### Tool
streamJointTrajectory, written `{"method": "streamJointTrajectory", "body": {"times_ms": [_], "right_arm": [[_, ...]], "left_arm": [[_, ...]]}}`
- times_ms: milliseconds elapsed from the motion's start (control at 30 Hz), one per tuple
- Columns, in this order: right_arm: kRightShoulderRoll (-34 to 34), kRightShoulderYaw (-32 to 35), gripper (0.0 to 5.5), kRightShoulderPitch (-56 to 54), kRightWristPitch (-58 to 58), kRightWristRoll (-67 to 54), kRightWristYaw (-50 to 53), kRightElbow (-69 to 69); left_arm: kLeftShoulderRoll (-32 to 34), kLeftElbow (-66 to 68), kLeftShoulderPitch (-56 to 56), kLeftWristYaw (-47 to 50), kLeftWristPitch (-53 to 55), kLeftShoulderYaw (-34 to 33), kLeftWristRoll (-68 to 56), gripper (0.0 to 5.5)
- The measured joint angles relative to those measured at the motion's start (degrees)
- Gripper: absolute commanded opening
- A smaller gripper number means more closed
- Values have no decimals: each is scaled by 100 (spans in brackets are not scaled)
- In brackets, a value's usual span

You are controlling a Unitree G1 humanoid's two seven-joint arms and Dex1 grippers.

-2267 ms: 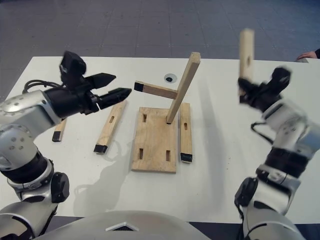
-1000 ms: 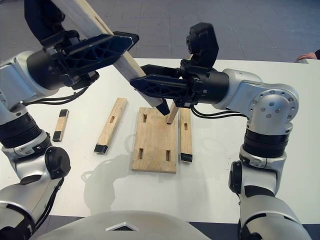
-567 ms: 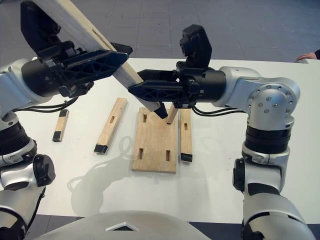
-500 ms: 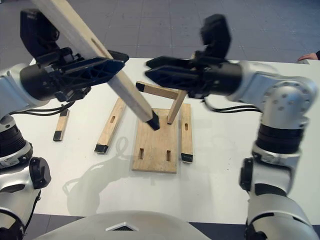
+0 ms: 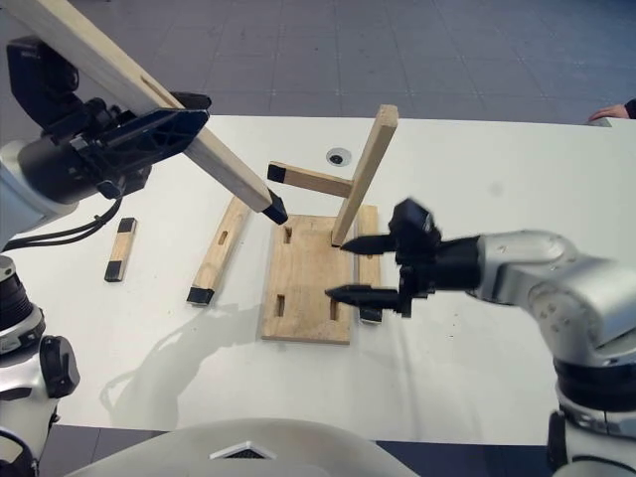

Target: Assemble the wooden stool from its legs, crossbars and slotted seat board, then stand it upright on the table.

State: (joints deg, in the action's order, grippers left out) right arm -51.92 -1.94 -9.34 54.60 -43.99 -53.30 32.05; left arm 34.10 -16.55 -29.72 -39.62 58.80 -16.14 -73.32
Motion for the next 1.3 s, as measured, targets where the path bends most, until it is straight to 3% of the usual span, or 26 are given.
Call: {"method": "streamJointTrajectory", "body": {"times_ms": [133, 400, 900, 1100, 1300], "right_arm": [[-41, -985, 465, 161, -801, 1584, 662, 172], [147, -2146, 465, 518, -1485, 3138, 1159, 333], [-95, -2064, 465, 447, -2344, 4033, 787, -295], [-755, -1870, 465, 748, -3018, 4045, 106, -295], [-790, -1712, 465, 538, -3493, 4156, -316, -904]], "left_arm": [[18, -96, 78, -58, -128, 27, 145, 205], [20, -291, 79, 34, -365, 181, 474, 205], [26, -540, 223, 186, -542, 236, 510, 205], [212, -612, 789, -480, -1080, 630, 1415, 205], [476, -149, 1318, -1433, -1592, 1191, 2310, 205]]}}
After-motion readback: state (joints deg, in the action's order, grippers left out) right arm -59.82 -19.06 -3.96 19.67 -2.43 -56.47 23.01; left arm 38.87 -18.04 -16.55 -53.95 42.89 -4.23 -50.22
